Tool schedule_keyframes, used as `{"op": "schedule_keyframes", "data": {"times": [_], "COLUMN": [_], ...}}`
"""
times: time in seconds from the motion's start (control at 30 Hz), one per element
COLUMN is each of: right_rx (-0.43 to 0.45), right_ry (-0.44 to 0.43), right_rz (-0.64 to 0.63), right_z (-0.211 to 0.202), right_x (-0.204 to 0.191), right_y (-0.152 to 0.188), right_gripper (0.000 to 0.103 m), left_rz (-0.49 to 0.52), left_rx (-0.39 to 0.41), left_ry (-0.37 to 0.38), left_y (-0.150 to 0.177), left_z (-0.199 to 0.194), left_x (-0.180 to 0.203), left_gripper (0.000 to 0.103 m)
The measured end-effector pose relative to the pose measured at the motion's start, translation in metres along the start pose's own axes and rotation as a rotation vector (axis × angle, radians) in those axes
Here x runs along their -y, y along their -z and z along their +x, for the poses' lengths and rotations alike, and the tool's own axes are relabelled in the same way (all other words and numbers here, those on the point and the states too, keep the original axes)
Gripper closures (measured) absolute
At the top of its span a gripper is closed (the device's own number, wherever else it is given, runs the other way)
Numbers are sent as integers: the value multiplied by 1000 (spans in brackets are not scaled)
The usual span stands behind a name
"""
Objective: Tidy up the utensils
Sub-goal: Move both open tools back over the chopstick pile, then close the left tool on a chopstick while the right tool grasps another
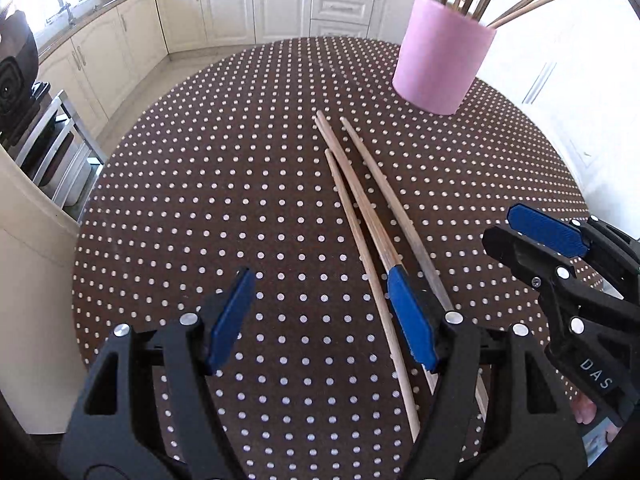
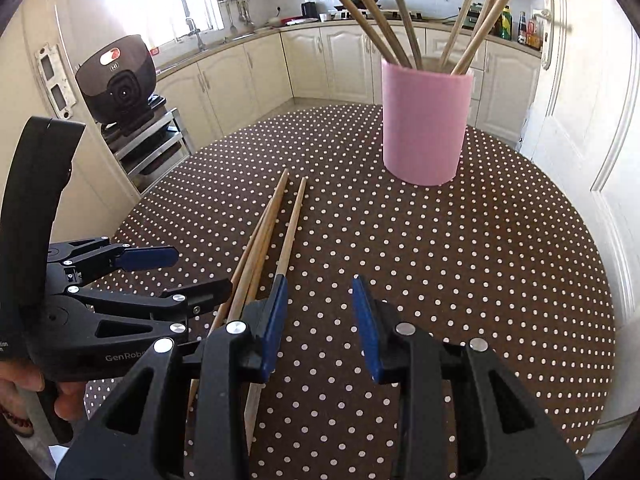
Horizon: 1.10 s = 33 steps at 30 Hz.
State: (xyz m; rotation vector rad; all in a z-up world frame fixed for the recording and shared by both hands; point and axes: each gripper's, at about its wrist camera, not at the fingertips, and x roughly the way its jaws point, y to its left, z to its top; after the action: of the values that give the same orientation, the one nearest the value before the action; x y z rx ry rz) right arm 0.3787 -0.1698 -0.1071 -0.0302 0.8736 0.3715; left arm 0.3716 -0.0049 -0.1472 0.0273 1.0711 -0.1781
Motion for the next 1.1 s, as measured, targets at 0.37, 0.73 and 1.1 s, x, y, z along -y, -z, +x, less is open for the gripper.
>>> {"op": "schedule_keyframes", "data": {"times": [0.37,0.73,1.1], "right_rx": [-47,-157,-205], "right_ry": [-25,-29,-33], "right_rz": [17,50,28], "right_z": [18,53,81], "right_x": [4,3,-8], "right_y": [-4,-35,-61], "right_gripper": [71,71,71], "left_rz": [30,-7,-11], "left_rx": [6,-29,-30], "left_ry": [-45,-28,0], "left_y": [-11,-50,-64], "left_z": [22,36,47], "left_x": [8,-4,-29], "left_gripper": [43,72,84]}}
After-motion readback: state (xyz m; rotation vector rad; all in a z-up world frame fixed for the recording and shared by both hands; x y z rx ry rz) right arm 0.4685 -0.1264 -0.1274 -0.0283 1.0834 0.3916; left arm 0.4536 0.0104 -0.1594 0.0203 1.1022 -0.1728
